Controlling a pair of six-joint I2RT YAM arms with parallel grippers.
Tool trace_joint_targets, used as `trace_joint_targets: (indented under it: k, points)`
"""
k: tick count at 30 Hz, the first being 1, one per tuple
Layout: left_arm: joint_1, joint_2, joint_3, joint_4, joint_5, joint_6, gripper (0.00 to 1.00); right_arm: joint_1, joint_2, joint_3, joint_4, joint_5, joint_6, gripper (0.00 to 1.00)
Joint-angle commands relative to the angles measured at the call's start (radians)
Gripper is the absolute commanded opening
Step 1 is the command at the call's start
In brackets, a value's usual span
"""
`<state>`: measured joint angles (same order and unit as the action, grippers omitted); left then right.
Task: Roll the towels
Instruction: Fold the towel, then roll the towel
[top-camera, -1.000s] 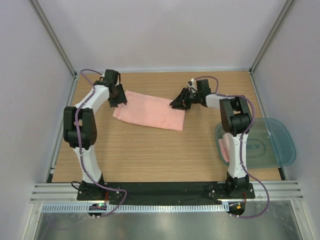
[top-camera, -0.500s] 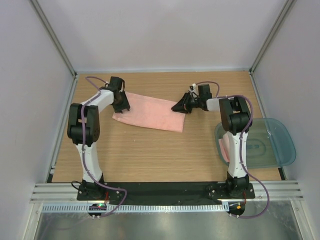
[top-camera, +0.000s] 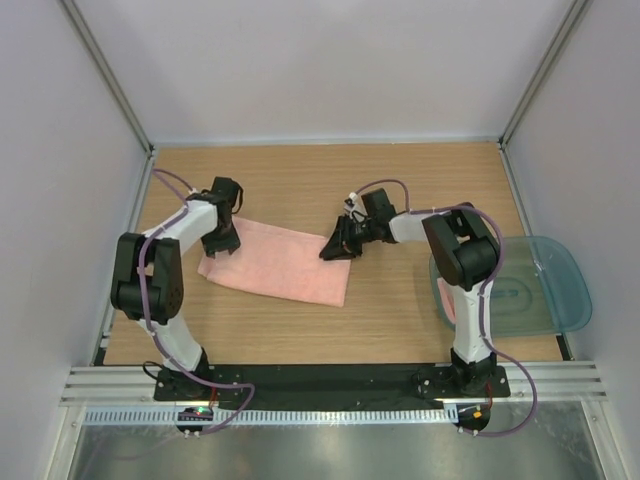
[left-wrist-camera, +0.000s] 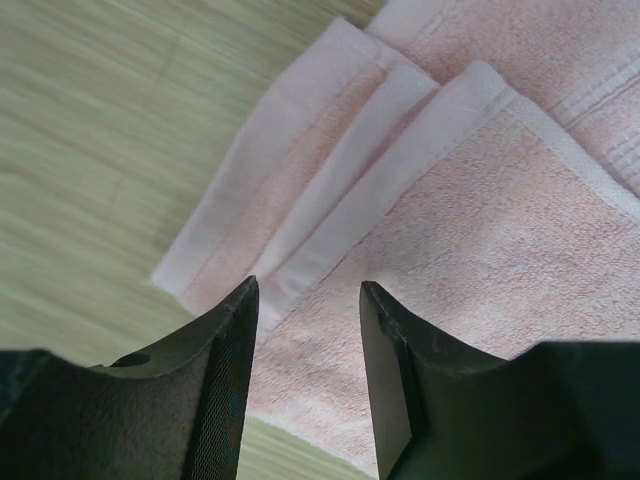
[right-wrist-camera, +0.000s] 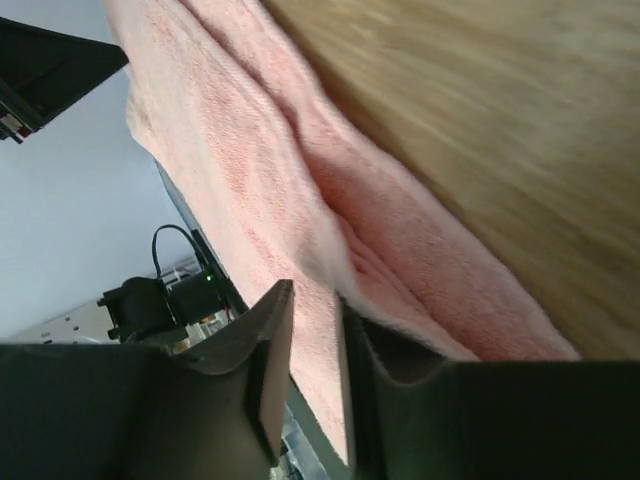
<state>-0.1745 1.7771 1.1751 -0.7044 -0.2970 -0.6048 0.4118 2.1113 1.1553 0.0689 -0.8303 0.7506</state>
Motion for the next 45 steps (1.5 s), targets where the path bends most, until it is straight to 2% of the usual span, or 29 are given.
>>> trace_joint_targets:
  k: [1, 3, 4, 7, 10, 12, 14, 15, 21, 27, 31, 39, 45]
  points:
    - [-0.045, -0.08, 0.064, -0.099, -0.189, 0.014, 0.47, 0.019, -0.031, 0.079, -0.272, 0.187, -0.144, 0.34]
    - [-0.089, -0.085, 0.144, -0.145, -0.235, 0.049, 0.47, 0.019, -0.08, 0.142, -0.38, 0.214, -0.171, 0.39]
    - [-0.149, -0.093, 0.17, -0.156, -0.255, 0.063, 0.47, 0.018, -0.097, 0.205, -0.415, 0.229, -0.184, 0.46]
    - [-0.253, -0.123, 0.231, -0.188, -0.332, 0.083, 0.48, 0.015, -0.18, 0.312, -0.55, 0.321, -0.243, 0.56]
    - [-0.388, -0.162, 0.232, -0.185, -0.355, 0.03, 0.47, -0.017, -0.262, 0.36, -0.667, 0.485, -0.289, 0.59]
    - [-0.502, -0.199, 0.213, -0.165, -0.346, 0.004, 0.47, -0.047, -0.313, 0.35, -0.708, 0.59, -0.293, 0.62]
    - [-0.58, -0.215, 0.196, -0.124, -0.335, -0.033, 0.45, -0.095, -0.396, 0.301, -0.705, 0.623, -0.287, 0.64]
    - [-0.658, -0.214, 0.193, -0.107, -0.326, -0.039, 0.45, -0.108, -0.421, 0.282, -0.702, 0.652, -0.28, 0.68]
    - [-0.955, -0.076, 0.259, -0.089, -0.386, -0.105, 0.47, -0.145, -0.547, 0.182, -0.73, 0.712, -0.29, 0.71]
    - [-1.071, 0.134, 0.374, -0.155, -0.335, -0.21, 0.47, -0.163, -0.609, 0.129, -0.755, 0.72, -0.293, 0.73]
    - [-1.089, 0.234, 0.437, -0.204, -0.344, -0.251, 0.48, -0.168, -0.637, 0.126, -0.779, 0.729, -0.309, 0.75]
    - [-1.089, 0.315, 0.452, -0.247, -0.369, -0.296, 0.51, -0.174, -0.674, 0.107, -0.796, 0.715, -0.315, 0.77]
    - [-1.083, 0.349, 0.42, -0.205, -0.35, -0.282, 0.53, -0.174, -0.668, 0.103, -0.79, 0.706, -0.316, 0.77]
